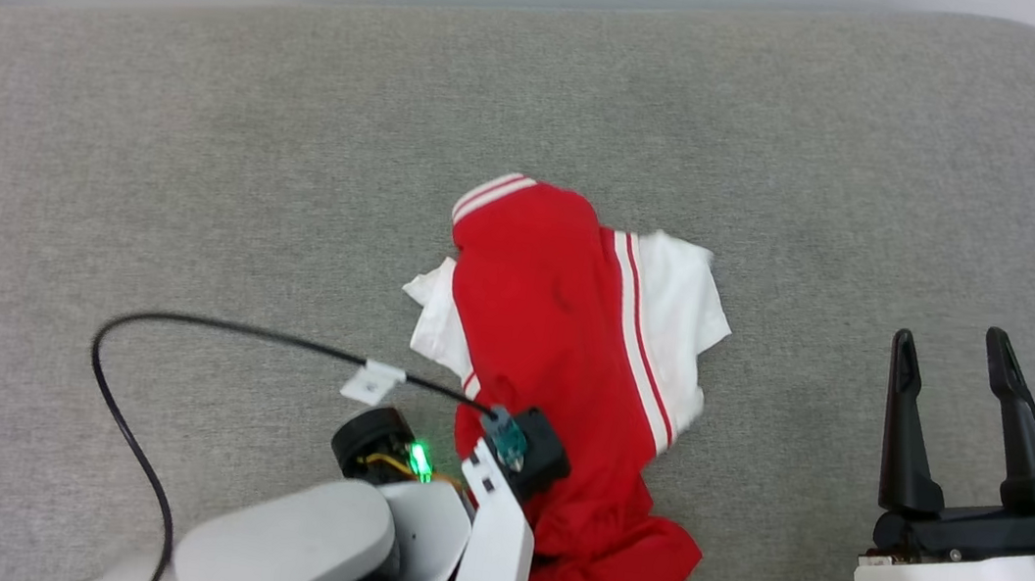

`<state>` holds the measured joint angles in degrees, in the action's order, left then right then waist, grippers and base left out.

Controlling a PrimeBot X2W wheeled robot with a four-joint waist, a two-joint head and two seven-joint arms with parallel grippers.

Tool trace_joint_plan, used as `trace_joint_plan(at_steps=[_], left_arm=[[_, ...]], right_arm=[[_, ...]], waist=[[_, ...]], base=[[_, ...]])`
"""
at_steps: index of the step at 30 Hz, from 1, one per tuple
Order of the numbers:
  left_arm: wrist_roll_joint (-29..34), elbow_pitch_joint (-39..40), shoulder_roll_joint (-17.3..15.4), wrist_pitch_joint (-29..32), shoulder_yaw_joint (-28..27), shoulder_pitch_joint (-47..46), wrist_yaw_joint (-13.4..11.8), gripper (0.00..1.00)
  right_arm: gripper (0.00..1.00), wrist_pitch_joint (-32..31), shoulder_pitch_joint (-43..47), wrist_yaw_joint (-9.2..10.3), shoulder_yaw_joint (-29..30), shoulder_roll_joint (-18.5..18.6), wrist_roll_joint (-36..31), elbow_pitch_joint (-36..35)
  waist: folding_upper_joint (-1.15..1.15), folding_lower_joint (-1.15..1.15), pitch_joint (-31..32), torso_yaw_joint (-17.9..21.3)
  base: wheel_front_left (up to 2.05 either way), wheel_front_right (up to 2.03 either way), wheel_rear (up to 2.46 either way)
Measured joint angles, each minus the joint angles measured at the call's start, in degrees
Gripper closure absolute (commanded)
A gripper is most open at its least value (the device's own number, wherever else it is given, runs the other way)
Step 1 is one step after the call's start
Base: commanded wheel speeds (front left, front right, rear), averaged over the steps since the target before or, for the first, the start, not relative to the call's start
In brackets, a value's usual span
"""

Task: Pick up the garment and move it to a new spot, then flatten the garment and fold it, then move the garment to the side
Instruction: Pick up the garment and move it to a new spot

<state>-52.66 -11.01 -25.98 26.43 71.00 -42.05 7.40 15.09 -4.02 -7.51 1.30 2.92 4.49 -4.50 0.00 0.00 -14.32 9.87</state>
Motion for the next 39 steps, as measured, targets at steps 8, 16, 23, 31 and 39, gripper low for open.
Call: trace_joint_plan(at_steps=[8,16,23,31,39], left_arm=[[4.15,-3.14,3.14,-8.64,-1.09,1.85,-2.31,0.0],[11.17,0.68,2.9,-23.06,-7.03,1.2,-11.82,0.0],[15.55,1.3,0.54,-34.73,-12.78,3.59,-22.46,0.0],[16.93,1.82,-1.54,-41.13,-20.31,11.04,-31.82,0.0],[22.03,6.45,-0.71,-41.5,-31.23,21.71,-35.12,0.0]], right_arm=[[0.0,0.0,0.73,0.0,0.14,0.0,-0.55,0.49],[0.0,0.0,2.32,0.0,0.65,0.0,-1.03,0.94],[0.0,0.0,3.42,0.0,0.9,-0.01,-1.02,1.09],[0.0,-0.01,4.68,0.0,2.23,-0.01,-0.23,1.9],[0.0,0.0,6.1,0.0,3.65,-0.01,1.23,3.21]], waist=[[0.0,0.0,1.18,-1.71],[0.0,0.0,4.14,-4.05],[0.0,0.0,6.23,-6.27],[0.0,0.0,7.87,-8.51],[0.0,0.0,9.78,-10.19]], base=[[0.0,0.0,0.0],[0.0,0.0,0.0],[0.0,0.0,0.0],[0.0,0.0,0.0],[0.0,0.0,0.0]])
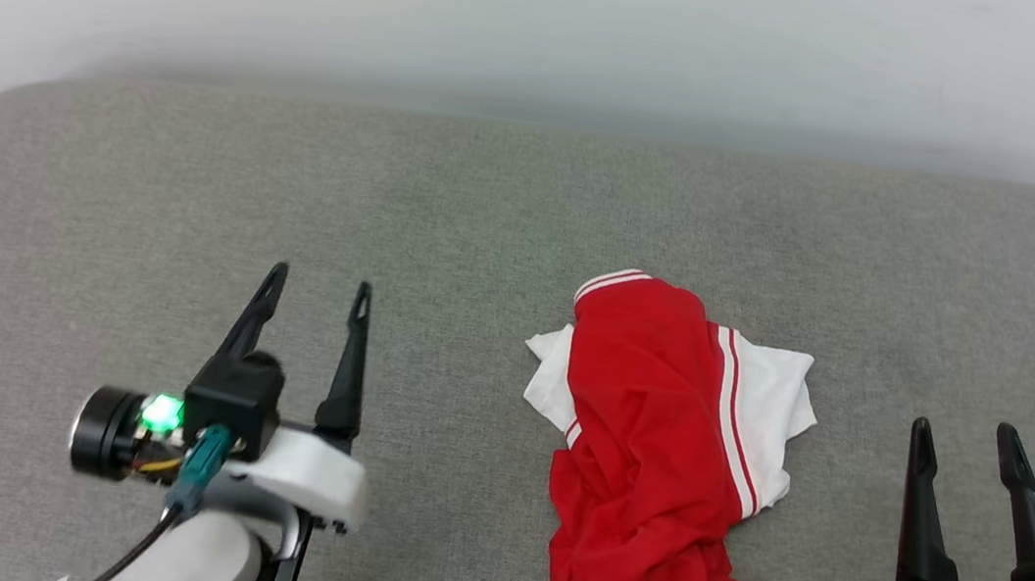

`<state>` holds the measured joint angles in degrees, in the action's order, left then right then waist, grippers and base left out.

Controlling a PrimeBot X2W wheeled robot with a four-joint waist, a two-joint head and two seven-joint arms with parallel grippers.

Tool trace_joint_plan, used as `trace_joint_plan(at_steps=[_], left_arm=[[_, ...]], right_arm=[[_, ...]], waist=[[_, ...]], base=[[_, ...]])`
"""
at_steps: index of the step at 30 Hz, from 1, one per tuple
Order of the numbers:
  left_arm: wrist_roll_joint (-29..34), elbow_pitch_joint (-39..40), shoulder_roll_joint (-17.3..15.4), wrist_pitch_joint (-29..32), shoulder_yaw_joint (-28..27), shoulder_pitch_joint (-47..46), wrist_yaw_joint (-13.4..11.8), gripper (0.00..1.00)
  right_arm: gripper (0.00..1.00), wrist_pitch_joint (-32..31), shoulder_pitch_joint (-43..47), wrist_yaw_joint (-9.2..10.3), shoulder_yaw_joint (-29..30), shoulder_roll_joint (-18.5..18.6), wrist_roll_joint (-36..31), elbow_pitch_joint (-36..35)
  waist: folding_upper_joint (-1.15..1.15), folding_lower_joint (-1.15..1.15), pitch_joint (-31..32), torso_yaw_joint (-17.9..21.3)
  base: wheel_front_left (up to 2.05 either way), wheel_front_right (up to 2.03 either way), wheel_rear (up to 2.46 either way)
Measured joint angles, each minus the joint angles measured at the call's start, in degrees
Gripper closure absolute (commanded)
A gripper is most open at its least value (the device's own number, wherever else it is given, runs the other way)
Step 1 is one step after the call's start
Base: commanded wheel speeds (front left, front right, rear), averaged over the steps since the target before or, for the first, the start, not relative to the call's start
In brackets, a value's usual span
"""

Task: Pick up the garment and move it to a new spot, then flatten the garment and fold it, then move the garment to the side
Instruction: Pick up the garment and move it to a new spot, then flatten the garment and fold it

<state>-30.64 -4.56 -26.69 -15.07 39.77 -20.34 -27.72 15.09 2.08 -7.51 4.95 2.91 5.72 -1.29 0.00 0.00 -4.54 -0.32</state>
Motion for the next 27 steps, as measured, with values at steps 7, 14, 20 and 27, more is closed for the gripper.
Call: trace_joint_plan(at_steps=[7,14,20,27], left_arm=[[5.89,2.48,4.01,0.0,-10.02,10.23,2.93,0.0],[11.74,2.18,8.99,0.0,-18.61,18.07,9.29,0.0],[14.73,1.71,11.78,0.0,-23.19,21.86,13.23,0.0],[17.63,1.09,14.89,0.0,-26.93,24.7,16.91,0.0]], right_arm=[[0.0,-0.01,1.79,0.0,0.21,0.0,1.92,1.0],[0.0,0.0,3.74,0.0,-0.19,0.0,2.68,1.72],[0.0,0.0,5.1,0.0,-0.46,0.0,3.15,2.36],[0.0,0.0,6.36,0.01,-0.81,0.0,4.02,2.92]], waist=[[0.0,0.0,2.16,-0.83],[0.0,0.0,3.85,-0.44],[0.0,0.0,4.58,0.11],[0.0,0.0,5.29,0.56]], base=[[0.0,0.0,0.0],[0.0,0.0,0.0],[0.0,0.0,0.0],[0.0,0.0,0.0]])
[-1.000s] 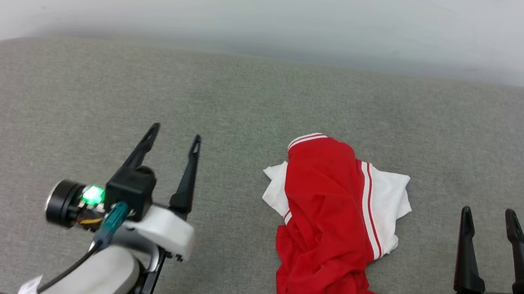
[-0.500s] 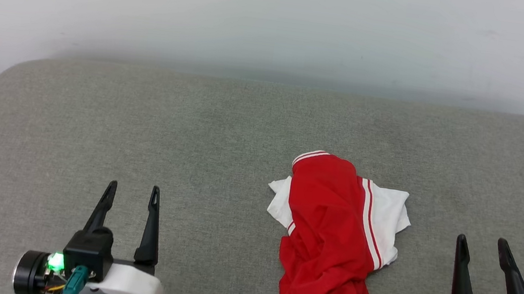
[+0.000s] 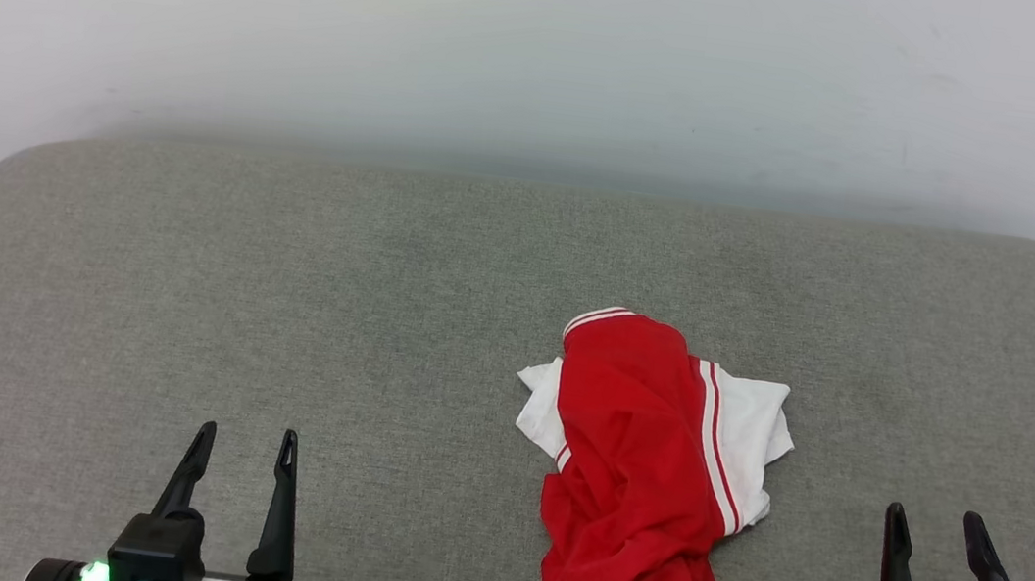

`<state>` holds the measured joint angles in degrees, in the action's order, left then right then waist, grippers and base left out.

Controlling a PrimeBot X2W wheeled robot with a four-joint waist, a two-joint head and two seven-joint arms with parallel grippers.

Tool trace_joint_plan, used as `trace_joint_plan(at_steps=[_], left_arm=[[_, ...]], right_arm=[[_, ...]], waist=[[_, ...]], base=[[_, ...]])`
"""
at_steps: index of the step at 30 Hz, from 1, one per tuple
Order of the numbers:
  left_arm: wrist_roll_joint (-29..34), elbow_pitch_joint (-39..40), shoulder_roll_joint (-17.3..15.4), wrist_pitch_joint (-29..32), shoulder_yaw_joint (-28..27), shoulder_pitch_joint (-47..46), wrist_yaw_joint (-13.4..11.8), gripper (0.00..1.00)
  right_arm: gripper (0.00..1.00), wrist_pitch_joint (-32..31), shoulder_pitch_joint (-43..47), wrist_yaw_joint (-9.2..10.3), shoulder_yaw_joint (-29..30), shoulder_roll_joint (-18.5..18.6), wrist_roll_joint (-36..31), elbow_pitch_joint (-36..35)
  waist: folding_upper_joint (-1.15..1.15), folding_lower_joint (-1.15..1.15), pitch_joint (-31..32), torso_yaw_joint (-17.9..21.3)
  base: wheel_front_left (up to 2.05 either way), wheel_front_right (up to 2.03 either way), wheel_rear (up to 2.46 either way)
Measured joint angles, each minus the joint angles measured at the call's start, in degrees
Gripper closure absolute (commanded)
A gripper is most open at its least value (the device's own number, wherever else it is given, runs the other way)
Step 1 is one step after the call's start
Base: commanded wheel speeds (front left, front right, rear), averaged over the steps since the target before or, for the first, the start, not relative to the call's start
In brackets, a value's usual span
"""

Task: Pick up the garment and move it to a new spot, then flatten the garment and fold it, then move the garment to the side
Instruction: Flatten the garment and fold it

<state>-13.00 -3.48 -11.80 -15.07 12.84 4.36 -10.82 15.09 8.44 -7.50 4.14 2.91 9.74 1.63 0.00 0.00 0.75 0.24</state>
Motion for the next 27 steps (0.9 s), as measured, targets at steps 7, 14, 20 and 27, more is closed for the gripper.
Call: trace_joint_plan(at_steps=[7,14,20,27], left_arm=[[2.35,-0.56,2.58,0.0,-2.64,0.81,2.79,0.0],[4.16,-1.32,4.44,0.0,-4.88,0.91,4.81,0.0],[5.37,-1.7,5.54,0.0,-6.41,0.89,6.06,0.0],[6.46,-1.55,6.42,0.0,-8.2,0.61,6.97,0.0]], right_arm=[[0.0,0.0,0.29,-0.01,-0.37,0.0,0.51,0.22],[0.0,-0.01,0.06,-0.01,0.22,-0.01,0.63,0.12],[0.0,-0.01,-5.08,0.0,1.69,0.0,-1.59,-1.87],[0.0,0.0,-17.84,0.0,0.27,0.05,-9.57,-3.92]], waist=[[0.0,0.0,0.09,0.02],[0.0,0.0,0.19,-0.1],[0.0,0.0,0.03,-0.42],[0.0,-0.01,-1.18,-0.52]], base=[[0.0,0.0,0.0],[0.0,0.0,0.0],[0.0,0.0,0.0],[0.0,0.0,0.0]])
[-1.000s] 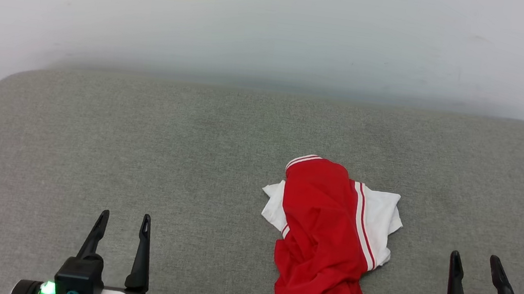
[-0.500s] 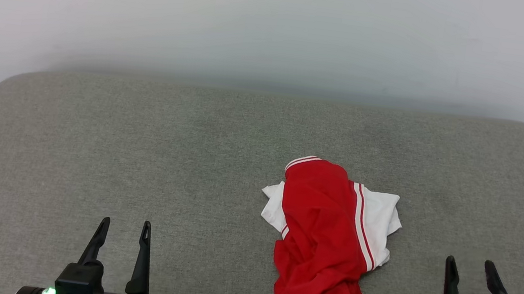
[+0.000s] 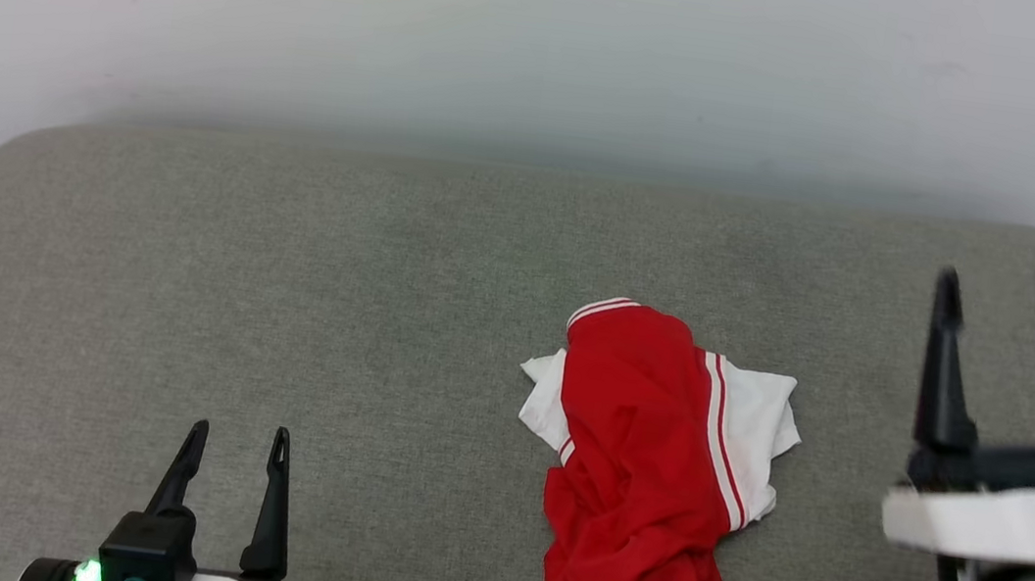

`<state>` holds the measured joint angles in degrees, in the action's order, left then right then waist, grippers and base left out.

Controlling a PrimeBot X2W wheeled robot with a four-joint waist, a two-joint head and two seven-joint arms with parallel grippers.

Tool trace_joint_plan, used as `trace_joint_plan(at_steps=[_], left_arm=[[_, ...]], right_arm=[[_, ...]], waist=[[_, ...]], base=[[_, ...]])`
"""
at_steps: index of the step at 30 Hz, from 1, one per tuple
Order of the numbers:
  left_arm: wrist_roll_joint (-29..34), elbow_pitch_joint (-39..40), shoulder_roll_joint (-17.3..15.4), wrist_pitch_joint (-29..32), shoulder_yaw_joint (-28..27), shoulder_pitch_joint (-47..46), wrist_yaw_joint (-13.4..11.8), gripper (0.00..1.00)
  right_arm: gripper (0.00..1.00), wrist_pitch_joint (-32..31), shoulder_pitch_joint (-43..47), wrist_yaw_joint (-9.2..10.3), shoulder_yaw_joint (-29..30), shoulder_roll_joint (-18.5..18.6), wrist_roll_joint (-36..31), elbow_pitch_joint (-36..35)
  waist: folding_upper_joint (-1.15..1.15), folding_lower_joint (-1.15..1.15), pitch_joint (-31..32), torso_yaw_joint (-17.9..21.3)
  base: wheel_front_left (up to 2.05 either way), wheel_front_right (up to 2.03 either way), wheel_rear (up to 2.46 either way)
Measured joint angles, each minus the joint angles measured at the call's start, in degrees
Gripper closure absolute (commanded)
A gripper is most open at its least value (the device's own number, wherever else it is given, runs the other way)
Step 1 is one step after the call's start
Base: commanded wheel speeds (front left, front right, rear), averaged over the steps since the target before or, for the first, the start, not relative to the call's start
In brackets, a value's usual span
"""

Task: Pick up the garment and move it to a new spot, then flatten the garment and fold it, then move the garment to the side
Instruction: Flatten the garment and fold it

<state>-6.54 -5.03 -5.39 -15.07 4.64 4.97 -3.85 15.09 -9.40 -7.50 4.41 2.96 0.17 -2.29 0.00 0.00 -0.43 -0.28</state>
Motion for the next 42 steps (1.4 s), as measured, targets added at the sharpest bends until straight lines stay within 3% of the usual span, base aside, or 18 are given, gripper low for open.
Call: trace_joint_plan(at_steps=[3,7,12,13,14,22,27,35,42], left_arm=[[0.35,0.31,0.25,0.0,-0.8,-0.59,0.35,0.0],[0.77,0.69,0.59,0.0,-1.46,-1.43,0.83,0.0],[0.97,0.99,1.1,0.0,-2.04,-2.71,1.32,0.0],[0.97,0.99,1.1,0.0,-2.04,-2.71,1.32,0.0],[1.25,1.15,1.34,0.0,-2.2,-3.46,1.36,0.0],[1.34,1.94,1.98,0.0,-2.46,-6.46,2.29,0.0],[1.52,2.43,2.2,0.0,-2.33,-9.03,2.74,0.0],[1.67,2.7,2.41,0.0,-1.1,-12.8,3.21,0.0],[1.24,2.02,2.42,0.0,-0.73,-13.65,3.11,0.0]], right_arm=[[0.0,0.0,-6.56,-0.03,-3.54,1.89,-1.7,1.77],[0.0,-1.02,-15.26,-0.02,-9.01,8.13,-0.99,8.17],[0.0,-13.49,-26.06,-0.02,-17.28,15.1,5.48,13.89],[0.0,-13.49,-26.06,-0.02,-17.28,15.1,5.48,13.89],[0.0,-20.17,-29.56,-0.02,-21.5,18.05,9.87,15.44],[0.0,-51.11,-40.37,-0.02,-42.18,31.72,32.16,16.91],[0.0,-63.83,-45.13,-0.02,-50.09,37.42,41.4,16.31],[0.0,-67.47,-46.46,-0.01,-55.23,36.8,46.8,22.82],[0.0,-62.38,-44.74,0.11,-59.58,34.75,48.89,27.06]], waist=[[0.0,0.0,-1.0,0.09],[0.0,0.0,-2.95,0.23],[0.0,0.0,-5.61,0.3],[0.0,0.0,-5.61,0.3],[0.0,0.0,-6.7,0.25],[0.0,-0.01,-11.24,-0.57],[0.0,-0.01,-14.55,-1.5],[0.0,-0.01,-19.79,-3.83],[0.0,0.0,-22.34,-5.59]], base=[[0.0,0.0,0.0],[0.0,0.0,0.0],[0.0,0.0,0.0],[0.0,0.0,0.0],[0.0,0.0,0.0],[0.0,0.0,0.0],[0.0,0.0,0.0],[0.0,0.0,0.0],[0.0,0.0,0.0]])
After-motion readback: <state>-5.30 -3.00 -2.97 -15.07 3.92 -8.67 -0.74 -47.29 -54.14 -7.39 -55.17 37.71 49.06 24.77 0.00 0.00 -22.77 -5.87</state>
